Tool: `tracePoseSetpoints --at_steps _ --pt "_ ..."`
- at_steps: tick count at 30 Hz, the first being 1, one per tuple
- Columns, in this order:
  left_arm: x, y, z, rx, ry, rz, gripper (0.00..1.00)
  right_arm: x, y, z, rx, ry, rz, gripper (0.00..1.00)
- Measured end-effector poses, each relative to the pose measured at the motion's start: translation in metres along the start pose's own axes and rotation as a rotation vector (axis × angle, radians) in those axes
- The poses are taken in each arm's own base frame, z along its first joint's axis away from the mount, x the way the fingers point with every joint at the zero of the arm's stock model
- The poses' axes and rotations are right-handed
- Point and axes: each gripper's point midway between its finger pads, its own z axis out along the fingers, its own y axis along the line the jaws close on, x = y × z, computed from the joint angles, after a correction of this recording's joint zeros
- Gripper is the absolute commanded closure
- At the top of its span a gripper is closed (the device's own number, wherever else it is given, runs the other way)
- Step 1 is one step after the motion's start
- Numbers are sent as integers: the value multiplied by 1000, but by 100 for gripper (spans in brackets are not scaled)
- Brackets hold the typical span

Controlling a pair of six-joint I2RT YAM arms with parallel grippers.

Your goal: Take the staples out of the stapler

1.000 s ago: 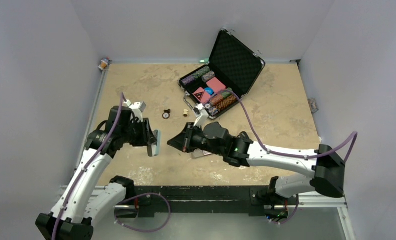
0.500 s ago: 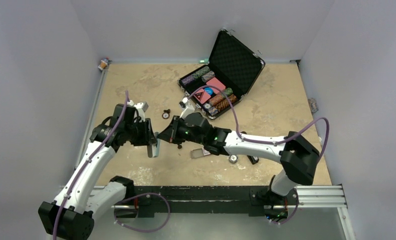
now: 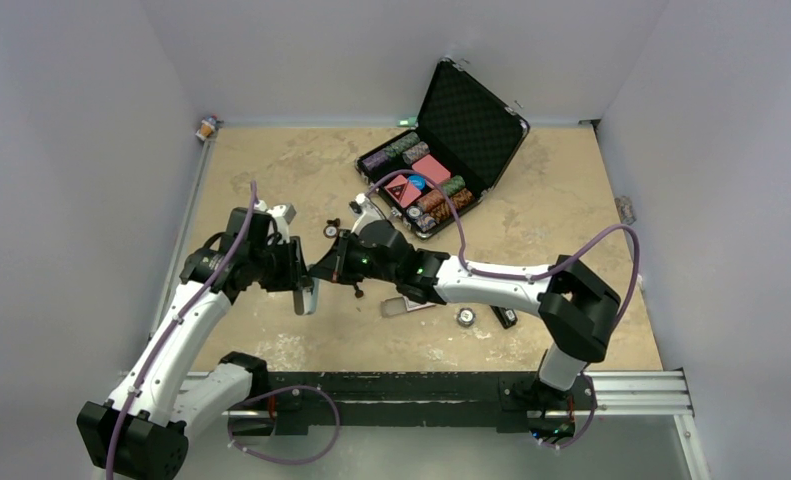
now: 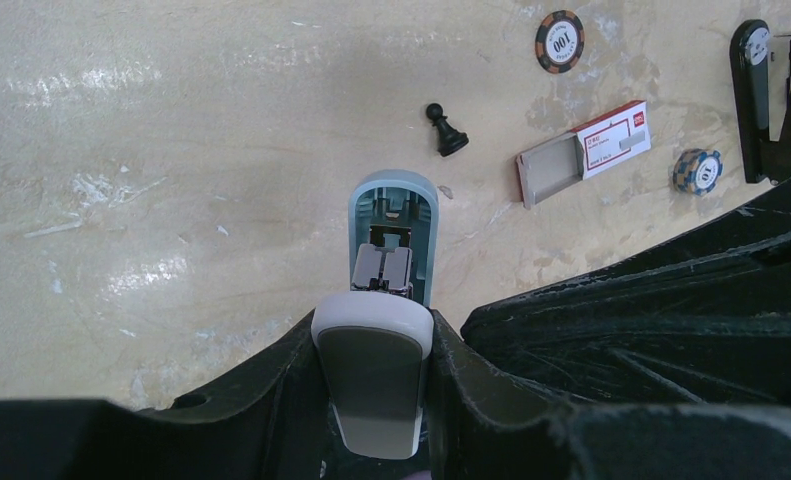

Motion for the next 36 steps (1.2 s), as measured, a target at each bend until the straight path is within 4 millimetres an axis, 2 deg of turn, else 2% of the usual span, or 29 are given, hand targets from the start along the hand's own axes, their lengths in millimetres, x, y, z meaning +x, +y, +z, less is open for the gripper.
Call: tracePoseSetpoints --at_steps 6,13,22,36 --pt "0 2 0 -9 0 0 100 0 -2 2 -1 9 4 100" --pt "1 -1 0 8 6 2 100 -8 -7 5 -6 -4 13 100" --pt "2 0 0 2 11 4 100 5 -25 18 20 38 18 100" --pt "2 0 0 1 12 4 100 6 -24 18 14 41 16 100"
